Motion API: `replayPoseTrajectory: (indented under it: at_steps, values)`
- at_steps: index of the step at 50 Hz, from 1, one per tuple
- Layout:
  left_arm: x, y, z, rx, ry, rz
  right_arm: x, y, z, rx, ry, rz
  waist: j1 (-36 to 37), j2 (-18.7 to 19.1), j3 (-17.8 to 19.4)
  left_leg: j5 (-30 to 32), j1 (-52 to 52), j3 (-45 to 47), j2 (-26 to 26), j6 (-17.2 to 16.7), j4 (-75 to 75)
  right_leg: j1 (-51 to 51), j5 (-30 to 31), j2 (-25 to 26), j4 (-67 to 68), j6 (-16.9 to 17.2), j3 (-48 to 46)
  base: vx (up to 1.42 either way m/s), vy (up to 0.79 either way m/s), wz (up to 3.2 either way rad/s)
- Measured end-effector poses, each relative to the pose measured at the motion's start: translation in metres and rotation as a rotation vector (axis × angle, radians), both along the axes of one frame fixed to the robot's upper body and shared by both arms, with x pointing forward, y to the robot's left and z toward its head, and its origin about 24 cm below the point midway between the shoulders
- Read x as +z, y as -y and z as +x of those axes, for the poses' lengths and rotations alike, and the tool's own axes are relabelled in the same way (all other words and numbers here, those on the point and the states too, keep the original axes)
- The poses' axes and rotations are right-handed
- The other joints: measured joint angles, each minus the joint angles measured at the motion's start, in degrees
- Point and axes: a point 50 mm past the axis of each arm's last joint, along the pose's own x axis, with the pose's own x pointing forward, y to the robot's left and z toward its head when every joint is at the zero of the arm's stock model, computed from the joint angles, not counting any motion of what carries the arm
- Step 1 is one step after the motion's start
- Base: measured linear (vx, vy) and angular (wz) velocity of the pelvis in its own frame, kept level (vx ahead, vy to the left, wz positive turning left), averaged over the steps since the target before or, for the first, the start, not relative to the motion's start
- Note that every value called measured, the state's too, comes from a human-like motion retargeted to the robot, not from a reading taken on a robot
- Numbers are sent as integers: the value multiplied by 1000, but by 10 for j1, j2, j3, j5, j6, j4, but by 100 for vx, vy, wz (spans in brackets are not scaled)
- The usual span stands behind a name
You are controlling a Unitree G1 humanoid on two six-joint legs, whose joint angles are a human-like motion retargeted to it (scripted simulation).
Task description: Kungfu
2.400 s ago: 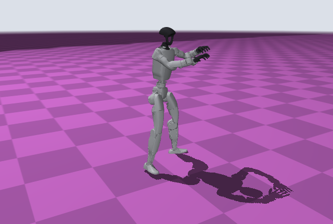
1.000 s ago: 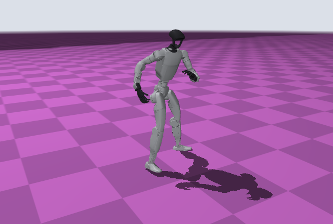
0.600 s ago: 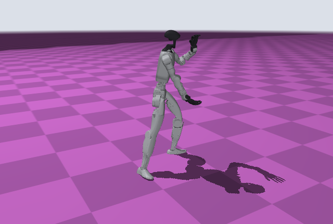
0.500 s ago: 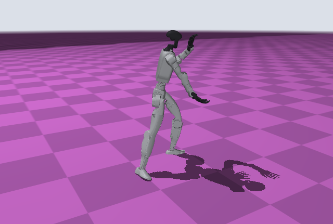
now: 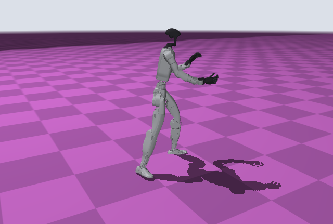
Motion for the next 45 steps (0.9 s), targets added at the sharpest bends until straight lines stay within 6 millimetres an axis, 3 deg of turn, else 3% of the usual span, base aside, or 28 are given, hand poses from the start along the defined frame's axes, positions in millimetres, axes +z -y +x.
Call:
replayPoseTrajectory:
  at_steps: [4,8,10,11,14,15,16,19,21,23,25,28,32,35,40,45]
  values:
    - [-96,-29,-22,140,-275,-383,87,8,-3,3,337,-68,-23,8,-4,32,68,37,64,-25,-74,-41,-27,18,56,-9,34,-21,-51,-109]
    - [-216,-28,-66,271,-557,-1009,176,20,-36,-77,710,-107,-59,-21,-15,75,155,118,85,-26,-162,-114,-64,0,141,-16,105,-29,-77,-134]
    - [-270,-12,-98,170,-669,-1384,213,34,-67,-162,897,-137,-85,-33,-27,93,195,140,96,-26,-200,-143,-94,10,183,-21,134,2,-75,-124]
    - [-293,-1,-115,36,-699,-1569,227,44,-85,-215,981,-151,-101,-36,-36,100,209,144,102,-26,-215,-157,-109,13,207,-26,136,11,-77,-99]
    - [-336,39,-156,-382,-556,-2086,257,77,-149,-355,1223,-153,-154,-20,-61,107,243,169,155,-26,-250,-175,-161,48,264,-52,110,11,-88,-67]
    - [-342,49,-163,-500,-417,-2217,263,87,-174,-393,1307,-146,-173,-11,-68,109,244,177,173,-26,-256,-180,-176,60,278,-59,101,2,-69,-23]
    - [-346,54,-165,-483,-240,-2310,266,99,-198,-442,1392,-131,-195,-5,-72,113,235,173,183,-26,-256,-192,-189,69,294,-62,103,-6,-61,-10]
    - [-358,58,-171,-228,178,-2482,264,120,-267,-639,1631,-142,-253,8,-73,121,206,153,211,-26,-248,-225,-223,87,341,-74,99,-21,-65,-7]
    - [-360,56,-167,-116,235,-2526,256,123,-298,-834,1724,-217,-278,13,-70,122,196,155,223,-26,-245,-248,-237,88,369,-82,96,-25,-38,-27]
    - [-357,55,-153,-175,127,-2508,249,120,-315,-1044,1751,-336,-287,16,-68,122,202,167,224,-26,-247,-272,-246,87,392,-89,107,-25,-22,-62]
    - [-351,56,-137,-321,-73,-2446,243,117,-315,-1262,1703,-439,-289,18,-65,120,214,172,224,-26,-247,-291,-251,88,408,-96,121,-18,-10,-76]
    - [-344,57,-123,-467,-326,-2333,239,115,-298,-1407,1637,-547,-307,27,-64,121,219,178,213,-26,-248,-312,-247,77,415,-97,133,-14,6,-43]
    - [-338,57,-105,-490,-423,-2273,237,110,-284,-1299,1633,-566,-319,30,-68,109,217,198,168,-26,-255,-341,-224,38,407,-87,154,-14,26,-14]
    - [-334,59,-94,-526,-441,-2253,239,107,-286,-1173,1660,-503,-318,20,-72,53,202,131,90,-26,-241,-367,-187,-11,386,-66,185,-14,46,-18]
    - [-336,57,-102,-508,-631,-2179,242,109,-280,-1150,1653,-444,-285,1,-50,-14,232,64,13,-26,-208,-379,-120,-24,325,-25,241,-4,45,-99]
    - [-348,52,-138,-361,-837,-2152,249,103,-262,-1029,1636,-357,-288,4,-27,-21,245,104,8,-26,-211,-403,-37,-10,254,39,271,-16,28,-111]
